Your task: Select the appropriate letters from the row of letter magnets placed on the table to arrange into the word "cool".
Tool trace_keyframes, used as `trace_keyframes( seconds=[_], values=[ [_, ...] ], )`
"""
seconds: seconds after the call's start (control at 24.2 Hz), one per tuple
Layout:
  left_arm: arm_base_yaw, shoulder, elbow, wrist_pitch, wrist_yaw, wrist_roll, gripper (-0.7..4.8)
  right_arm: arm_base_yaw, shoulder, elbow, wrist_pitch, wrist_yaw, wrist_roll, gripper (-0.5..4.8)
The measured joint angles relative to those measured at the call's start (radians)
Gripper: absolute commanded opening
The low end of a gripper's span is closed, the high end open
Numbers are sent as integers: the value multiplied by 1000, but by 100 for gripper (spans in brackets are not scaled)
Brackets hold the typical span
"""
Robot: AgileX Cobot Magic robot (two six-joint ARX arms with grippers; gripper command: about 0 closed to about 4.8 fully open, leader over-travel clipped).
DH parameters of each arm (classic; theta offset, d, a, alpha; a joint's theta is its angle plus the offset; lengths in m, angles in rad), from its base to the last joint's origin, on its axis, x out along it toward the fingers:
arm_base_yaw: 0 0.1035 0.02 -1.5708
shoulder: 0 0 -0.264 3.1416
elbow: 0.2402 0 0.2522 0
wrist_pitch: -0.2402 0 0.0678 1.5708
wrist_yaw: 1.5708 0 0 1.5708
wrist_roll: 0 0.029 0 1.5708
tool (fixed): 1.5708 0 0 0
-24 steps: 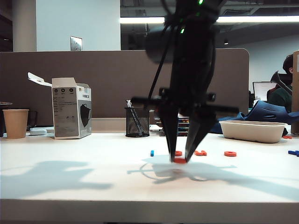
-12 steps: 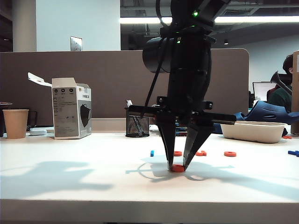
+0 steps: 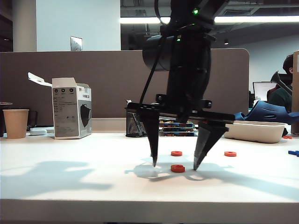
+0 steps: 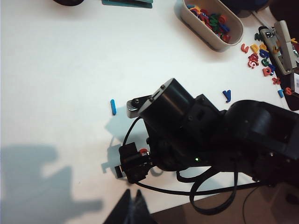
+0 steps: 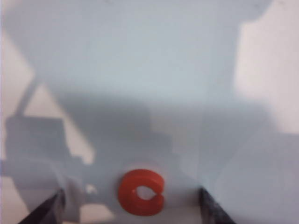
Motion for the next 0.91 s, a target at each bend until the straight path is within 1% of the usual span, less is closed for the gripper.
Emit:
trace_keyframes(
  seconds=[0.21, 0.29, 0.37, 0.41, 0.45, 0.49, 0.54, 0.58, 0.74, 0.78, 0.91],
  values=[
    [0, 0, 0, -5, 0, 0, -5, -3, -44, -11, -13, 2, -3, 360],
    [0, 0, 0, -9, 0, 0, -5, -25, -102, 47, -6, 2, -14, 360],
    [0, 0, 0, -9, 0, 0, -5, -54, -111, 100, -2, 6, -35, 358],
    [0, 0, 0, -9, 0, 0, -5, -66, -110, 117, -8, 10, -43, 343],
    [0, 0, 0, -9, 0, 0, -5, -84, -108, 141, -17, 14, -53, 222],
    [0, 0, 0, -9, 0, 0, -5, -112, -105, 169, -21, 27, -61, 91],
    [0, 0, 0, -9, 0, 0, -5, -130, -105, 180, -24, 30, -74, -9],
    [0, 0, 0, -9, 0, 0, -5, -144, -106, 180, -18, 30, -85, 2],
    [0, 0, 0, -9, 0, 0, -5, -196, -100, 179, -11, 32, -152, -5],
    [0, 0, 0, -9, 0, 0, -5, -208, -94, 179, -3, 16, -168, -5],
    [0, 0, 0, -9, 0, 0, -5, -233, -71, 179, 42, -84, -211, -5]
  ],
)
